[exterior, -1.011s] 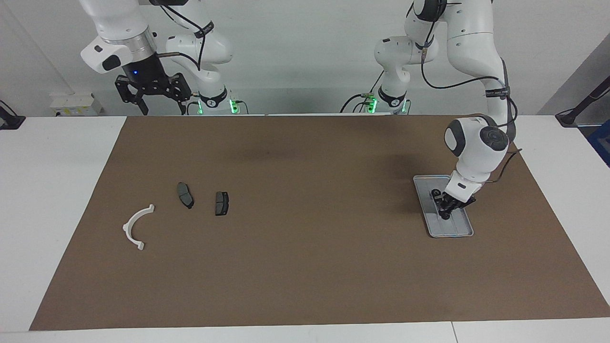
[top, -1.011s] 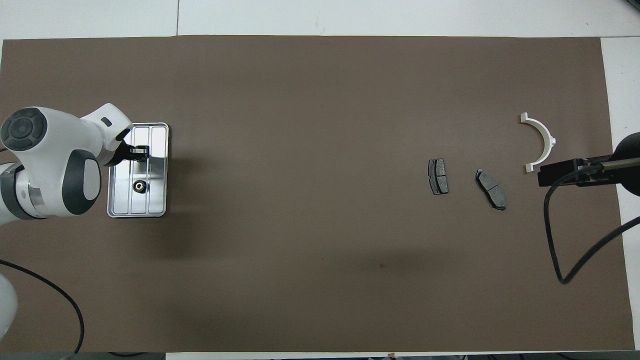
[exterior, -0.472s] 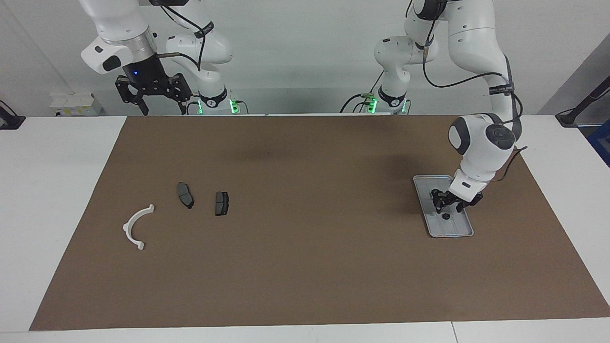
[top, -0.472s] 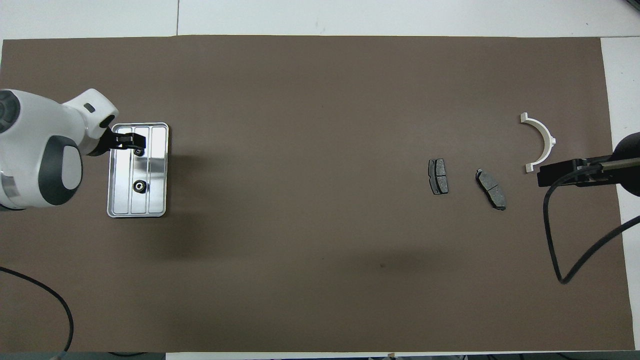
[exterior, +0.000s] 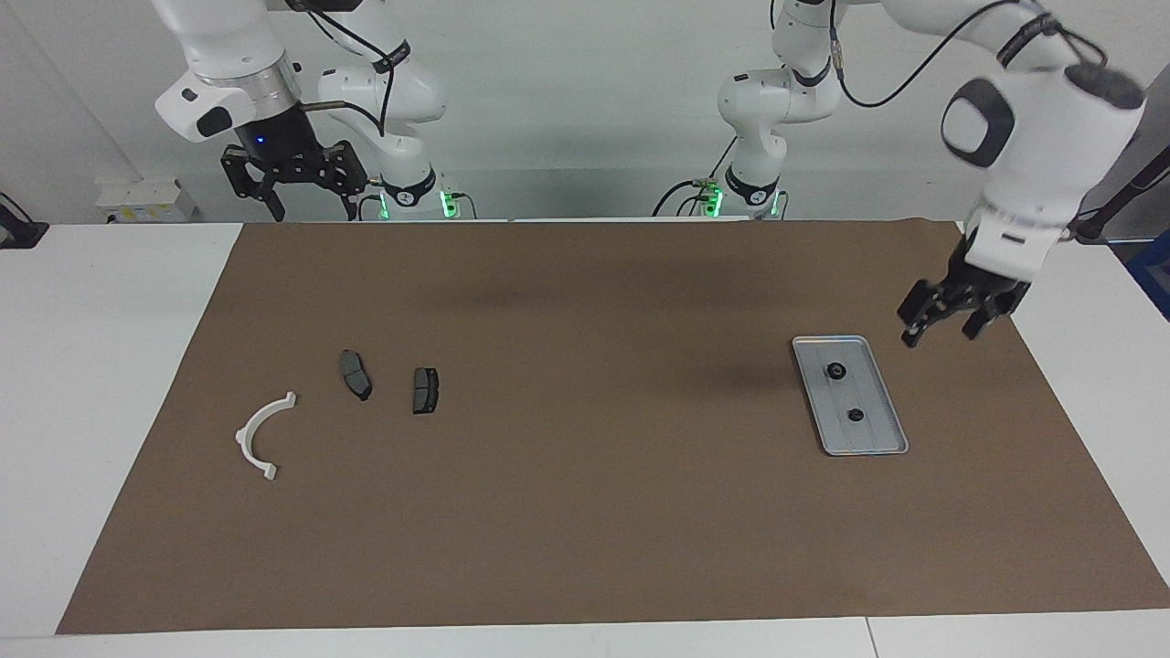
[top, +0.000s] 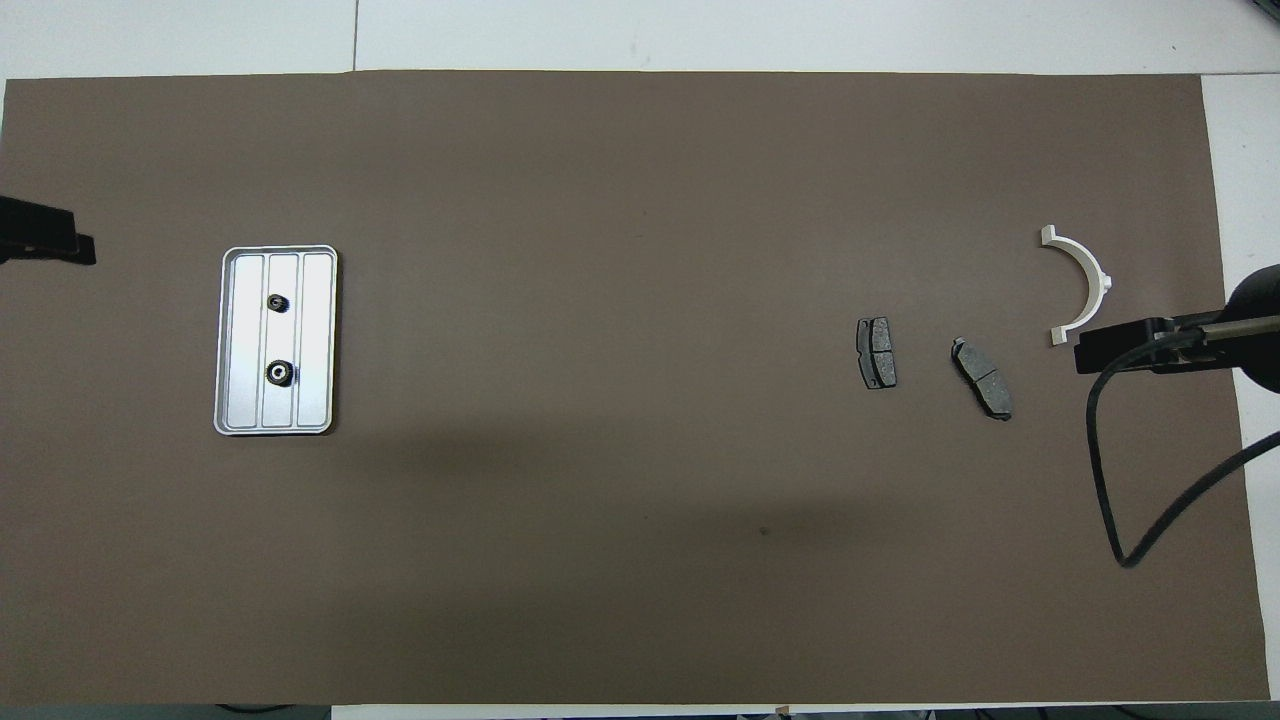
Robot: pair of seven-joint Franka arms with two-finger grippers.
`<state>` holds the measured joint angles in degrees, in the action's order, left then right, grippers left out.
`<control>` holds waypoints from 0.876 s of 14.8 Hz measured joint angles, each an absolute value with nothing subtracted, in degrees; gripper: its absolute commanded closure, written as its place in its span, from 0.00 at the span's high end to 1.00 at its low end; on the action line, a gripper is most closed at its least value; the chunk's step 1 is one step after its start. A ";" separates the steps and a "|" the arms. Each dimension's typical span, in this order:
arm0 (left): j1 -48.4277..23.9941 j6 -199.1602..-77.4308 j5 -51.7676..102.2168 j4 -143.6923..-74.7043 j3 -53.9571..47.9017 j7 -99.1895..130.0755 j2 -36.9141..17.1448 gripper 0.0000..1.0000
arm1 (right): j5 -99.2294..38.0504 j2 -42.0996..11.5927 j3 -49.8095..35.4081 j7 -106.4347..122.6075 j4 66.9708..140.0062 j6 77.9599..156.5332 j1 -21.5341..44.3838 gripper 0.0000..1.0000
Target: Pick bearing gear from pile to tray
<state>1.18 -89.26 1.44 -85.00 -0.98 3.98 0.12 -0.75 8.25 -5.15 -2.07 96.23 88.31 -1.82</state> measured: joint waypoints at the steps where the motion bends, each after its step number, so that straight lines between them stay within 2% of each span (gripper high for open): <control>1: 1.18 -85.01 1.44 -83.75 -1.10 3.98 0.58 1.00 | -0.75 8.25 -5.16 -2.07 96.23 88.31 -1.82 1.00; 7: 1.04 -80.56 0.97 -82.90 -2.45 3.95 -1.74 1.00 | -0.75 8.25 -5.16 -2.07 96.24 88.31 -1.82 1.00; 13: 0.20 -88.05 0.11 -85.27 -2.93 3.91 -4.79 1.00 | -0.75 8.25 -5.16 -2.07 96.25 88.31 -1.82 1.00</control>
<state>0.20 -88.05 0.11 -85.27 -2.93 3.91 -4.79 -0.75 8.25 -5.16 -2.07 96.25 88.31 -1.82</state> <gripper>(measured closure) 0.000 0.000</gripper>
